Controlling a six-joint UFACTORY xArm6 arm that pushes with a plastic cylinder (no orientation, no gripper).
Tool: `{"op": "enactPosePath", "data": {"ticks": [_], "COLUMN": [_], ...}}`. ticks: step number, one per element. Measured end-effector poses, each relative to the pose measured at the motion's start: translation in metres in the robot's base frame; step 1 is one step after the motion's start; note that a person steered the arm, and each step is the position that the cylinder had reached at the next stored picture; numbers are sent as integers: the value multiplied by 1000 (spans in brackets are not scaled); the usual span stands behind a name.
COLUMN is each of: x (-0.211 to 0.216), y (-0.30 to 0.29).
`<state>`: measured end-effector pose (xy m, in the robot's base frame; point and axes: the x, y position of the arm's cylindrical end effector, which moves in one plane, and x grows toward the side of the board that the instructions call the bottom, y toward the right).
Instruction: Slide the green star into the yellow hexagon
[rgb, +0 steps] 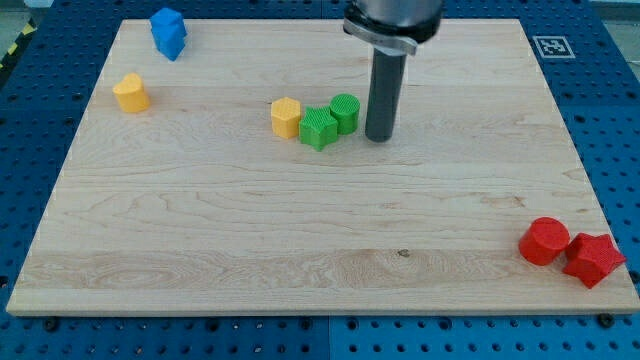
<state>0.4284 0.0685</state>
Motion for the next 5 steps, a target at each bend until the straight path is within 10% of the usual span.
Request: {"op": "enactPosePath", "data": {"ticks": [5], "x": [-18], "y": [-55]}}
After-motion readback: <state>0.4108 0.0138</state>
